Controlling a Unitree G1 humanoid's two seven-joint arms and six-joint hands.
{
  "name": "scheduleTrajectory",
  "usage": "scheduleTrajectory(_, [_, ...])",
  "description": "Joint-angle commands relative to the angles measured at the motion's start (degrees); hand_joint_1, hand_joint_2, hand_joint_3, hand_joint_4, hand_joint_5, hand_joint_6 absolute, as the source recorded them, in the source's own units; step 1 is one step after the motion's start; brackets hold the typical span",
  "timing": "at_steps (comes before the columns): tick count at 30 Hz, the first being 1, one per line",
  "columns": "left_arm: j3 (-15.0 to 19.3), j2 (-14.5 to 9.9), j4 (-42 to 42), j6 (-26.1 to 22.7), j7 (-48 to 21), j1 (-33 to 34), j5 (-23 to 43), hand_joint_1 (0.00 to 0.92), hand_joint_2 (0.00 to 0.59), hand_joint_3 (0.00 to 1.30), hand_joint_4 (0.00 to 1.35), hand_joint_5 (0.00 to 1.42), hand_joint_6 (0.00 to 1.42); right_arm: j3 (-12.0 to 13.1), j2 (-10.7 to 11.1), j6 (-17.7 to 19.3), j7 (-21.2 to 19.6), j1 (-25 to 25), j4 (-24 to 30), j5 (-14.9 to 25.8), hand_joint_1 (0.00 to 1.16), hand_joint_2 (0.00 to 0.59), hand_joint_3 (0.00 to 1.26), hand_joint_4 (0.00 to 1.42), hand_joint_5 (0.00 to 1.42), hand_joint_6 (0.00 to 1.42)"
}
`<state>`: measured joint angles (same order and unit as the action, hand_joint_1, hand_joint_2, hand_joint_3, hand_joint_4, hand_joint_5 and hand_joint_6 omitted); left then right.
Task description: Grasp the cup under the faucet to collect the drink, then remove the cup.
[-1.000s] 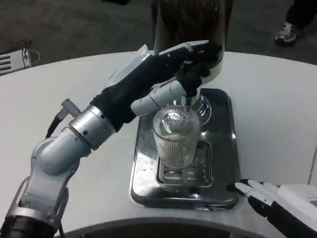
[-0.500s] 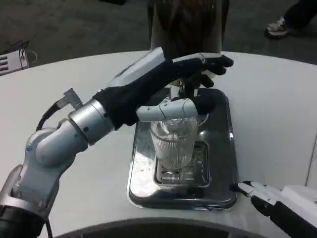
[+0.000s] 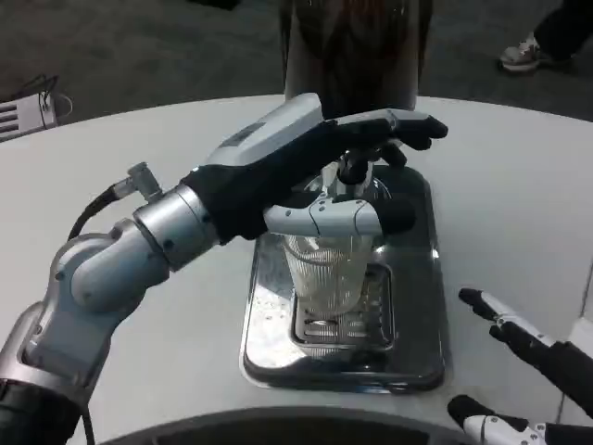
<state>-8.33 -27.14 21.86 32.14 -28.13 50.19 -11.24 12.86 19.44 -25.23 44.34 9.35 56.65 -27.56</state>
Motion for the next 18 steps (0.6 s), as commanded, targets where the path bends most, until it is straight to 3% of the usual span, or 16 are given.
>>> scheduleTrajectory(1, [-2.2,-1.0,0.1,0.7,-1.4,-0.7,-2.5,0.000,0.069,0.24,0.23,0.31,0.29,2.0,-1.4,0.2,-5.1,0.0,-2.0,5.4,0.60,0.338,0.00,0.00,0.07,0.07])
scheduleTrajectory(6, [-2.4,-1.1,-0.2,0.6,-1.5,-0.6,-2.6,0.000,0.069,0.24,0.23,0.30,0.29,1.6,-1.7,2.7,-10.6,-0.2,-4.9,9.7,0.66,0.291,0.00,0.00,0.09,0.10])
scheduleTrajectory(12, [-2.4,-1.3,-0.8,0.2,-1.6,-0.8,-2.2,0.000,0.069,0.24,0.23,0.30,0.30,-2.0,-2.0,7.1,-16.7,-0.8,-9.6,11.4,0.70,0.261,0.00,0.00,0.09,0.11])
scheduleTrajectory(18, [-2.3,-1.7,-1.7,-0.4,-1.5,-1.0,-1.9,0.000,0.069,0.24,0.23,0.30,0.30,-6.0,-4.0,12.1,-23.1,-2.6,-15.9,12.2,0.71,0.246,0.00,0.00,0.09,0.11])
